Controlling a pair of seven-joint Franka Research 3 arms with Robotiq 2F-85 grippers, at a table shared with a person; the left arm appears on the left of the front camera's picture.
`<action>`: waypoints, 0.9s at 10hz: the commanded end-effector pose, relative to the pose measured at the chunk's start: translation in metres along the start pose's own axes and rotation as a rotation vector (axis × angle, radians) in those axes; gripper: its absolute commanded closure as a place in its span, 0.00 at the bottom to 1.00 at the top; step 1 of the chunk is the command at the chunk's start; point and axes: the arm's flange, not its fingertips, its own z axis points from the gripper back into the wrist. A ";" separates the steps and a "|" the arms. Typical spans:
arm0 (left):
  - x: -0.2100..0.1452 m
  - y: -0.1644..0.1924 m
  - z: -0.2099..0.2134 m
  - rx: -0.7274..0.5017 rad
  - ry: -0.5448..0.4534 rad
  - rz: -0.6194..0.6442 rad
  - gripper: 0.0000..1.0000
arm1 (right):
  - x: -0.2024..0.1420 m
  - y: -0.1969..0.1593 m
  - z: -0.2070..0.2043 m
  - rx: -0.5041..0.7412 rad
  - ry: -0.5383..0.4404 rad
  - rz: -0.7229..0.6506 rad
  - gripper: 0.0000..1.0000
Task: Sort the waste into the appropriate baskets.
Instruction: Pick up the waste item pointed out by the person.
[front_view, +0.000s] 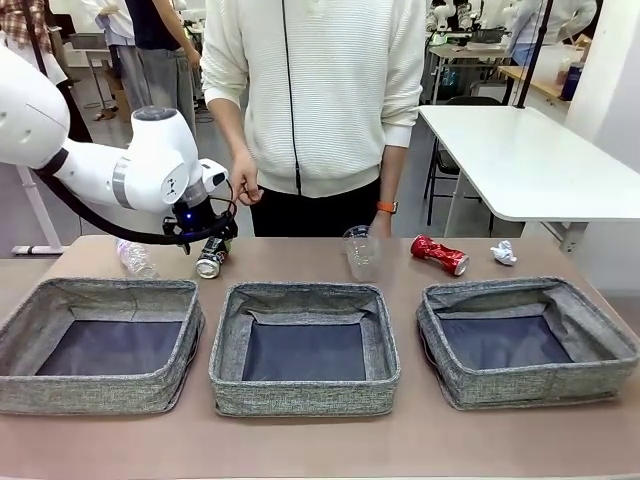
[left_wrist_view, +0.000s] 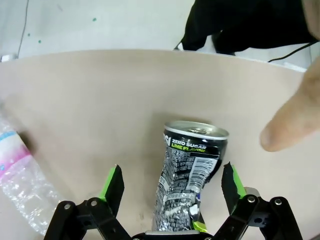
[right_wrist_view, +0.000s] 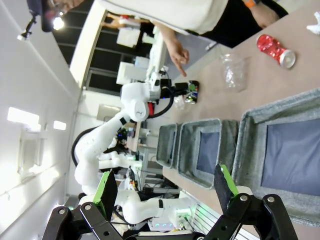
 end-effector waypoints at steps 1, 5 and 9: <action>-0.002 0.000 -0.003 0.018 0.022 -0.001 0.00 | 0.003 0.001 -0.002 0.021 -0.016 0.027 0.00; -0.008 0.002 -0.003 0.025 0.043 -0.046 0.57 | 0.003 0.001 -0.002 0.021 -0.016 0.027 0.00; -0.015 0.000 0.004 -0.002 0.040 -0.056 1.00 | 0.003 0.001 -0.002 0.021 -0.016 0.027 0.00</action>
